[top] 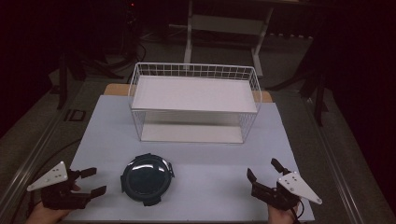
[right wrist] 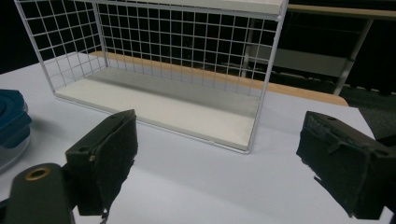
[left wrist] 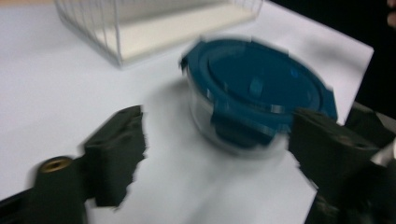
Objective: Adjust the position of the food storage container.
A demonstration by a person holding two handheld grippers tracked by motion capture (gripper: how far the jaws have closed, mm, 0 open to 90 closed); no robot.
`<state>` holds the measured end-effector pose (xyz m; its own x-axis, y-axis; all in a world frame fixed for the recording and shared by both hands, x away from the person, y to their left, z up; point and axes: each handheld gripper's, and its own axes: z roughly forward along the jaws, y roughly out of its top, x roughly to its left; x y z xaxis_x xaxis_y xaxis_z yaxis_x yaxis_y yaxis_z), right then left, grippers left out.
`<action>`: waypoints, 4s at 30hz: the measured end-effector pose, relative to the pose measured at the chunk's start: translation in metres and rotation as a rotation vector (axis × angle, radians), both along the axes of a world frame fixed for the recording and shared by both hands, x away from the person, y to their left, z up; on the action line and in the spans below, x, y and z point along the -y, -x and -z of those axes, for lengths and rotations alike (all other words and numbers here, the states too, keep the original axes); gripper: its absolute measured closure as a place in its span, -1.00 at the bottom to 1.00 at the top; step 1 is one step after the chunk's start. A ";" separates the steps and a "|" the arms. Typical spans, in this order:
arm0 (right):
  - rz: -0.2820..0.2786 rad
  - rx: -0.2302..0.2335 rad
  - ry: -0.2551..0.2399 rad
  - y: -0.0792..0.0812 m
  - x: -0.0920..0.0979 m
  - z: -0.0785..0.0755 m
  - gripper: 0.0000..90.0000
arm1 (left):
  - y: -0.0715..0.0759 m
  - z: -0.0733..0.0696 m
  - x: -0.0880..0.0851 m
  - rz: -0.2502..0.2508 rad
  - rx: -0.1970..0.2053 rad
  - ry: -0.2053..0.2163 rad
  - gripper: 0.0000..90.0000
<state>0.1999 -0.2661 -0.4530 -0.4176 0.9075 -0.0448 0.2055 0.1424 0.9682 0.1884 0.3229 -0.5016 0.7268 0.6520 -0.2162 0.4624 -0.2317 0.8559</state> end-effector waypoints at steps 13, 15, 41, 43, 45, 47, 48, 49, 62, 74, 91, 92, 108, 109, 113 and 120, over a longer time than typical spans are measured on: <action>-0.038 -0.008 0.003 -0.004 0.001 0.003 -0.74 | -0.008 0.016 0.021 0.091 -0.096 -0.081 0.98; -0.037 -0.012 0.003 -0.004 0.001 0.004 -0.74 | -0.009 0.016 0.026 0.107 -0.090 -0.102 0.99; -0.060 -0.029 0.001 -0.006 0.002 0.005 -0.74 | -0.030 0.014 0.049 0.112 -0.137 -0.185 0.99; -0.060 -0.028 0.004 -0.005 0.002 0.004 -0.74 | -0.033 0.014 0.052 0.121 -0.140 -0.187 0.99; -0.060 -0.025 0.002 -0.005 0.002 0.004 -0.74 | -0.036 0.014 0.056 0.126 -0.140 -0.188 0.99; -0.062 -0.029 -0.001 -0.005 0.002 0.004 -0.74 | -0.038 0.014 0.055 0.124 -0.148 -0.180 0.99; -0.062 -0.030 -0.002 -0.005 0.002 0.004 -0.74 | -0.038 0.015 0.054 0.123 -0.153 -0.175 0.99; -0.064 -0.032 -0.003 -0.005 0.003 0.004 -0.74 | -0.038 0.015 0.054 0.123 -0.153 -0.175 0.99; -0.077 -0.032 0.002 -0.006 0.002 0.004 -0.74 | -0.036 0.003 0.052 0.100 -0.136 -0.137 0.99; -0.096 -0.048 -0.003 -0.009 0.000 0.006 -0.74 | -0.047 0.002 0.067 0.093 -0.144 -0.143 0.99; -0.118 -0.051 -0.011 -0.008 0.001 0.005 -0.74 | -0.061 0.001 0.104 0.133 -0.139 -0.143 0.99; -0.118 -0.051 -0.009 -0.008 0.002 0.005 -0.74 | -0.063 0.000 0.110 0.146 -0.135 -0.150 0.99; -0.145 -0.051 -0.006 -0.009 0.001 0.005 -0.74 | -0.065 0.000 0.117 0.145 -0.131 -0.164 0.99; -0.152 -0.049 -0.007 -0.009 0.001 0.005 -0.74 | -0.065 -0.001 0.118 0.145 -0.129 -0.170 0.99; -0.183 -0.041 0.003 -0.011 -0.001 0.007 -0.74 | -0.066 -0.001 0.120 0.137 -0.129 -0.174 0.99; -0.276 -0.024 0.020 -0.011 -0.010 0.008 -0.74 | -0.077 -0.002 0.134 0.148 -0.137 -0.169 0.99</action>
<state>0.2105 -0.2563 -0.4612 -0.6499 0.7584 -0.0491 0.1789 0.2154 0.9600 0.2650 0.1890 -0.5000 0.7884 0.5758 -0.2164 0.5218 -0.4398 0.7309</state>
